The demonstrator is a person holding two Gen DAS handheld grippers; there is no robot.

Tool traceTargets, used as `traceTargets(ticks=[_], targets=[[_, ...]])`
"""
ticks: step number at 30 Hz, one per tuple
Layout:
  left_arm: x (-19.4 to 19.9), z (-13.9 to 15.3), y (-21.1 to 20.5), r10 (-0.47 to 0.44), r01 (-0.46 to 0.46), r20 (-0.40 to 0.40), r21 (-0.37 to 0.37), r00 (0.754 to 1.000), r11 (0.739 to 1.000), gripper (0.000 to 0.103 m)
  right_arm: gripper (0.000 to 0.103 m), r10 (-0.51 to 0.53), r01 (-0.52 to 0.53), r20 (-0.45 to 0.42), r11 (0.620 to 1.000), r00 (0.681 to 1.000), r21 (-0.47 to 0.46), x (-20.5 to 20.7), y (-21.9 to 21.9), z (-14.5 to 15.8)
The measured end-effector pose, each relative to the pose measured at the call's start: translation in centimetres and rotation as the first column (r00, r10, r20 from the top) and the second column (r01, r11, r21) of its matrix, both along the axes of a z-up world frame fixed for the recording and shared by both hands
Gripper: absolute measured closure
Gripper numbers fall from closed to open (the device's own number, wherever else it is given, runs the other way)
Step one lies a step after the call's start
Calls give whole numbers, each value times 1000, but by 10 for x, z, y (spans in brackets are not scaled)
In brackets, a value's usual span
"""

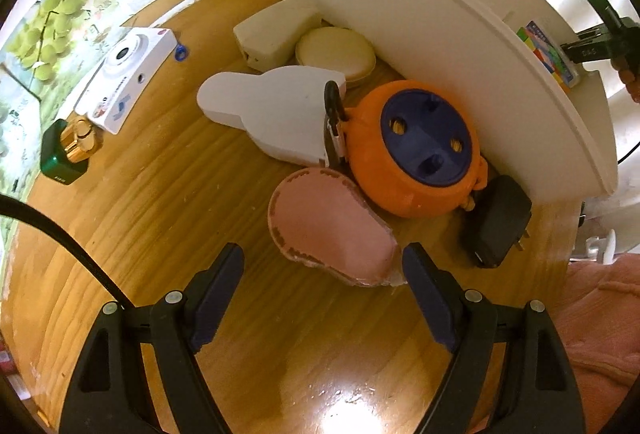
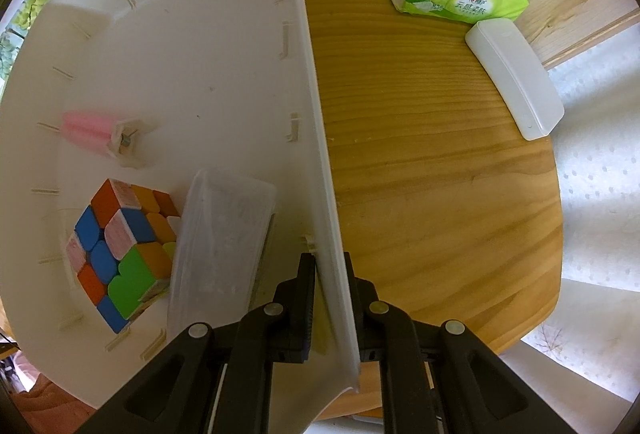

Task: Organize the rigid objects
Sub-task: 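Move the left tool to the pink round compact beside the orange reel, then close the left tool on the pink compact and lift it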

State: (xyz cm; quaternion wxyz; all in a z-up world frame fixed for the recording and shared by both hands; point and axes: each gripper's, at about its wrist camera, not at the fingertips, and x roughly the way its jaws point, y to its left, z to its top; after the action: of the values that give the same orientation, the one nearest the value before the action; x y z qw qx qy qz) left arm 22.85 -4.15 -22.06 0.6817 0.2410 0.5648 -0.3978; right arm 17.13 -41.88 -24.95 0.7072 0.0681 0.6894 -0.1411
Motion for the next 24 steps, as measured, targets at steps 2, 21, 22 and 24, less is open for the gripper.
traceTargets(ticks=[2,21,22,24], targets=[[5,-2,-1,-1,1,-13,-14,1000,1000,19,90,-2,2,1,1000,1000,1,1,-1,1],[3,0,0,-104,112,56,-155,993,982,27,90,-19,19,15,1000,1000,14,-2,-10,4],[-2,2,9,-101,109,59,-160,993,981,27,90,-20,20,17,1000,1000,14,-2,-11,4],[-7,3,16,-93,102,61,-164,994,981,27,90,-25,25,22,1000,999,17,-3,-13,5]])
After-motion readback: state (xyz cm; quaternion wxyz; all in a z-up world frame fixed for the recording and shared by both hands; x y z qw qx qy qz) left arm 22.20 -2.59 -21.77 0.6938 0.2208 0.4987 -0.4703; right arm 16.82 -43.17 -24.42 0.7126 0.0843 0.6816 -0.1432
